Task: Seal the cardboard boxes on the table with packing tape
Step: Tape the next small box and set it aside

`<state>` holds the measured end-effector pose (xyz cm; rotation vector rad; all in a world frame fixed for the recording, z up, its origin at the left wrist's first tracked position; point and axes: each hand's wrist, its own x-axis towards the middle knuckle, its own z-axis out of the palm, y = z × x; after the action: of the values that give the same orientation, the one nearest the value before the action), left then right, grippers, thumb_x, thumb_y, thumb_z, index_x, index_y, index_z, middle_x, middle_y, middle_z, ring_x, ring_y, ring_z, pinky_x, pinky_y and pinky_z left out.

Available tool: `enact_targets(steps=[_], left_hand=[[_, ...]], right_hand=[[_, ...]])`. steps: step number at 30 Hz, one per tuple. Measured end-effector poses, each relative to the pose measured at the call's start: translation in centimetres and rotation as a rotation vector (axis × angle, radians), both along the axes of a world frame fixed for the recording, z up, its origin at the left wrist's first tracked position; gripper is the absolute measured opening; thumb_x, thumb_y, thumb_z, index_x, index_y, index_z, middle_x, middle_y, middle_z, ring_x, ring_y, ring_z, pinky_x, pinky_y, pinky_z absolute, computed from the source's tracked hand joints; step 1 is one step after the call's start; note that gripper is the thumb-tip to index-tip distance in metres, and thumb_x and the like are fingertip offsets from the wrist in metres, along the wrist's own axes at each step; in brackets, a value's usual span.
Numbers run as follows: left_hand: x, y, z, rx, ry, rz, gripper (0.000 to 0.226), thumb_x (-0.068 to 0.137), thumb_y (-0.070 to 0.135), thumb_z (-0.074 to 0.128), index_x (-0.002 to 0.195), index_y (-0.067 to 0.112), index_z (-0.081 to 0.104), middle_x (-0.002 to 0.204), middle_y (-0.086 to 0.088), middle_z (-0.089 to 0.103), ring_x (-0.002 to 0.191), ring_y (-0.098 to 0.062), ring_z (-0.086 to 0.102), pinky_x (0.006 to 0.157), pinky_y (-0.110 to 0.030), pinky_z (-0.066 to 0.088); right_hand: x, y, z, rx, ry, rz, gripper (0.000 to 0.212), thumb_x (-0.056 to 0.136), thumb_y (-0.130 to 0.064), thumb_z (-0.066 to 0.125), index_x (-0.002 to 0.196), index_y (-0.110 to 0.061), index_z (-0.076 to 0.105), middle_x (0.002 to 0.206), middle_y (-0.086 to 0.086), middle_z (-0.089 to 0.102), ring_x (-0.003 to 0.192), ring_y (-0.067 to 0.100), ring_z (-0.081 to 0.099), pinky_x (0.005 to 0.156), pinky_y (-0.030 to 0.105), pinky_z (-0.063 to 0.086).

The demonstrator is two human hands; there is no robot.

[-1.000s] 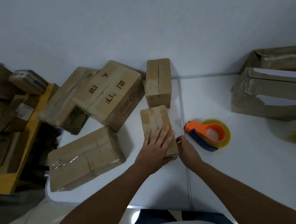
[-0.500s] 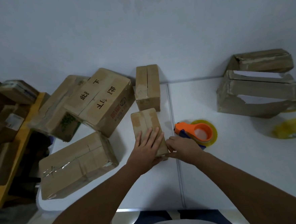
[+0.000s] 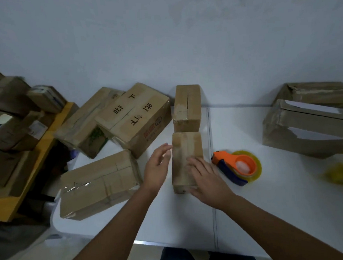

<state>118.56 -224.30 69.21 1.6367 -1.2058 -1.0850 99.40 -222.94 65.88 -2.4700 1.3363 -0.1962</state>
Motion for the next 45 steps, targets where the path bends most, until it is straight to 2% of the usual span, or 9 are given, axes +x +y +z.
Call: enact_targets(steps=[3,7,10,19,26,31,37,42,45], left_hand=[[1.7,2.9,-1.7,0.273,0.361,0.267,0.023,0.101,0.028,0.055,0.121,0.022,0.065,0.129,0.007,0.061,0.125,-0.014,0.053,0.103,-0.026,0.040],[2.2,6.0,-4.3,0.629,0.697,0.425,0.033,0.103,0.030,0.052,0.124,0.007,0.063,0.126,-0.007,0.066,0.115,-0.022,0.059,0.101,-0.034,0.042],[1.9,6.9,-4.8,0.645,0.791,0.405,0.041,0.102,0.041,0.050,0.113,0.008,0.070,0.113,-0.007,0.074,0.105,-0.019,0.065,0.095,-0.034,0.046],[1.3,7.2,-4.9,0.450,0.679,0.368,0.010,0.094,0.018,0.066,0.095,0.012,0.074,0.087,-0.001,0.073,0.088,-0.015,0.064,0.086,-0.027,0.048],[0.2,7.0,-5.7,0.286,0.438,0.404,0.015,0.096,0.020,0.064,0.093,0.011,0.075,0.077,0.001,0.068,0.074,-0.011,0.060,0.072,-0.016,0.051],[-1.6,6.0,-6.1,0.276,0.308,0.360,0.017,0.099,0.028,0.059,0.091,0.015,0.067,0.081,0.001,0.066,0.068,-0.011,0.056,0.062,-0.013,0.048],[-1.8,4.7,-6.7,0.467,0.185,0.322,0.019,0.100,0.038,0.053,0.102,0.019,0.056,0.102,-0.004,0.065,0.089,-0.021,0.064,0.077,-0.031,0.052],[-1.0,2.3,-6.3,0.546,0.105,0.258,0.025,0.100,0.035,0.053,0.107,0.012,0.062,0.103,-0.005,0.066,0.088,-0.017,0.057,0.067,-0.026,0.045],[0.4,3.1,-5.4,0.500,0.167,0.338,0.022,0.101,0.027,0.052,0.100,0.014,0.069,0.107,-0.008,0.071,0.094,-0.018,0.063,0.087,-0.034,0.051]], right_hand=[[1.4,-0.5,-1.4,0.042,0.125,0.007,0.081,0.091,-0.067,0.035,0.156,-0.023,0.016,0.164,-0.003,-0.001,0.150,0.024,-0.006,0.118,0.043,-0.004],[2.0,-0.2,-2.5,-0.030,0.227,-0.030,0.076,0.092,-0.064,0.020,0.154,-0.021,0.022,0.162,0.003,0.018,0.149,0.030,0.010,0.118,0.052,0.015],[2.3,0.2,-3.0,-0.053,0.251,-0.067,0.074,0.093,-0.063,0.017,0.155,-0.023,0.016,0.163,0.003,0.013,0.150,0.030,0.006,0.120,0.050,0.007],[2.3,0.5,-2.8,-0.049,0.234,-0.105,0.072,0.094,-0.064,0.020,0.155,-0.025,0.019,0.163,0.002,0.014,0.150,0.028,0.008,0.118,0.046,0.005],[2.5,0.7,-2.5,-0.057,0.259,-0.109,0.073,0.093,-0.063,0.022,0.152,-0.022,0.030,0.160,0.003,0.024,0.148,0.031,0.020,0.117,0.046,0.006],[2.5,0.6,-2.7,-0.043,0.231,-0.117,0.072,0.094,-0.064,0.012,0.154,-0.025,0.020,0.162,0.002,0.019,0.149,0.030,0.013,0.119,0.046,0.000],[2.7,0.7,-2.5,-0.036,0.255,-0.118,0.070,0.093,-0.059,0.023,0.152,-0.022,0.027,0.160,0.004,0.025,0.148,0.031,0.018,0.116,0.050,0.013],[2.6,0.7,-2.5,-0.035,0.273,-0.117,0.071,0.092,-0.060,0.023,0.152,-0.021,0.029,0.159,0.005,0.027,0.148,0.031,0.020,0.117,0.050,0.010],[2.5,0.6,-2.5,-0.035,0.267,-0.111,0.071,0.092,-0.060,0.025,0.152,-0.021,0.029,0.159,0.005,0.026,0.148,0.031,0.019,0.119,0.048,0.002]])
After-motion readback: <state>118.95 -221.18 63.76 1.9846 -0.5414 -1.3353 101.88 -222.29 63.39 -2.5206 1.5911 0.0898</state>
